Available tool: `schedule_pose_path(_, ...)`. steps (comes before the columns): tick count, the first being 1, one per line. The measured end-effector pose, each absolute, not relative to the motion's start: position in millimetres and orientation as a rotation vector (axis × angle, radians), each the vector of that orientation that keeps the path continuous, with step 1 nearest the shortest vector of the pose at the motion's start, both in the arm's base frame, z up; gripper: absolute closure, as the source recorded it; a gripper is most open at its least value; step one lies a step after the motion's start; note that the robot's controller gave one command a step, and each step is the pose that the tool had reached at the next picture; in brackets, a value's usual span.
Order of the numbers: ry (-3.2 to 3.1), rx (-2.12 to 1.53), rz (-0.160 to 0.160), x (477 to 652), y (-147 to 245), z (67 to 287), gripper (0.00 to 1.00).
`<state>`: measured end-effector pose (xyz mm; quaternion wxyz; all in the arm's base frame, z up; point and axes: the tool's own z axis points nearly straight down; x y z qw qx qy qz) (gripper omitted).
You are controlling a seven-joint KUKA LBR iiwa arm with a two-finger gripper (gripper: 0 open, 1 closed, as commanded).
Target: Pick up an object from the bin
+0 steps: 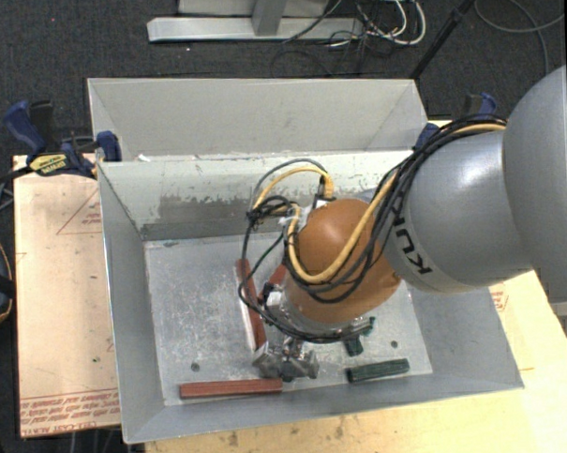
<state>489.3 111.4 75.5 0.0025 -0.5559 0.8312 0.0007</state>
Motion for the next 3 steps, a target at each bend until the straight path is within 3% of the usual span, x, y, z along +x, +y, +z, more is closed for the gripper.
schedule_pose_path(1,2.517,-1.881,0.005,485.0,113.8,91.0,1.0)
schedule_pose_path(2,2.424,-1.995,0.004,495.6,128.7,100.5,0.0)
schedule_pose_path(3,2.425,-1.994,0.004,495.6,128.5,100.5,0.0)
